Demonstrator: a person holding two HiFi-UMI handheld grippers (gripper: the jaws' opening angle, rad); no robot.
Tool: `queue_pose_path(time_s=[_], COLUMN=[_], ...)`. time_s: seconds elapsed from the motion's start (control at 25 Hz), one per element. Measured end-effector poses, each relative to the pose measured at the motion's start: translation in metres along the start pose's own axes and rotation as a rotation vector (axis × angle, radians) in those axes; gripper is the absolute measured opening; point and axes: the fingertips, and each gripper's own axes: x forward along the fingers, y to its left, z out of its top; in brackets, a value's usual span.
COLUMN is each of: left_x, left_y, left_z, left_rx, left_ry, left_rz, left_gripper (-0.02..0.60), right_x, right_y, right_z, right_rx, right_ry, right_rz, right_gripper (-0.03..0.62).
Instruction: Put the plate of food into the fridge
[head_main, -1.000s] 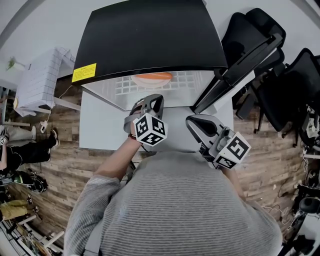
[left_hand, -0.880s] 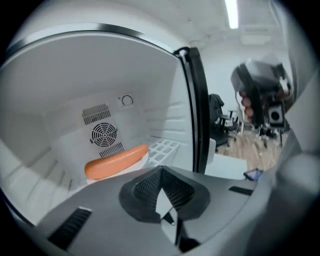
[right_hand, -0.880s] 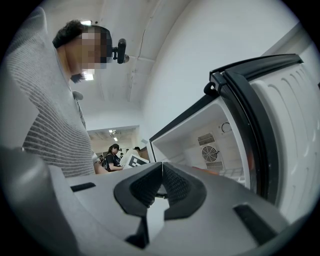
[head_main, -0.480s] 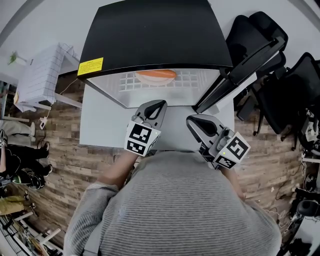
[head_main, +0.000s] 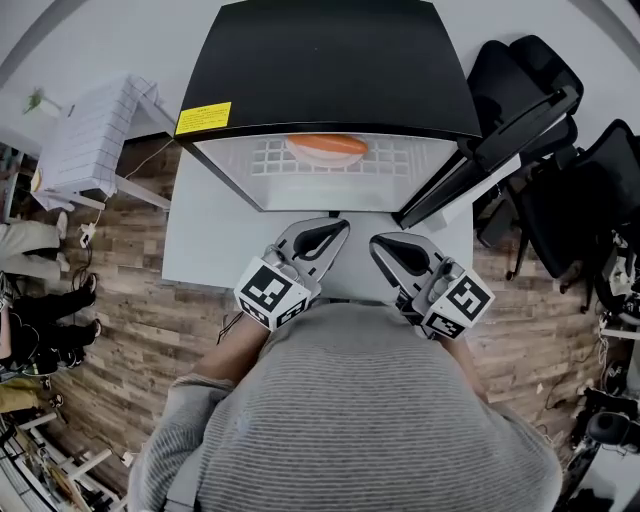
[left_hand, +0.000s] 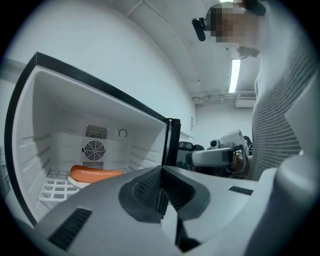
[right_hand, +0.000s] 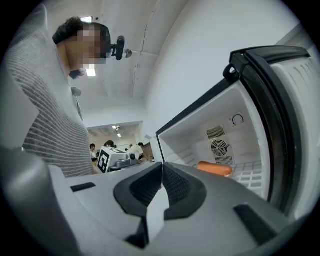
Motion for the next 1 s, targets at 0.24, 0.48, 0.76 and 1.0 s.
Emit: queue_pose_path(time_s=[0.24,0.48,0.76,1.0], left_x=[-0.019,-0.021,-0.019,-0.018], left_y=[-0.027,-0.041,-0.041,-0.041], left_z=[0.013,0.013,0.008,0.007], left_rx=[0.008,0.005,0.003,0.007], left_ry=[-0.062,-0.070,-0.051,-0.050], left_rz=[-0.047,-0.079,-0.073,-0.077], left_gripper=[0.011,0.011,0.011,0.011], right_x=[0.001,0.004,0.003,0.002], right_y=[0.012,0.021,0.019,0.024], right_z=[-0.001,-0.002,-0.003,-0.004], right_rx=[-0.010,-0.021,-0.053,-0.061], right_ry=[-0.004,-0.007,0.003,0.021], right_rz=[0.013,0.027,0.007,0.009], right_gripper=[0.014,0.014,0.012,0.012])
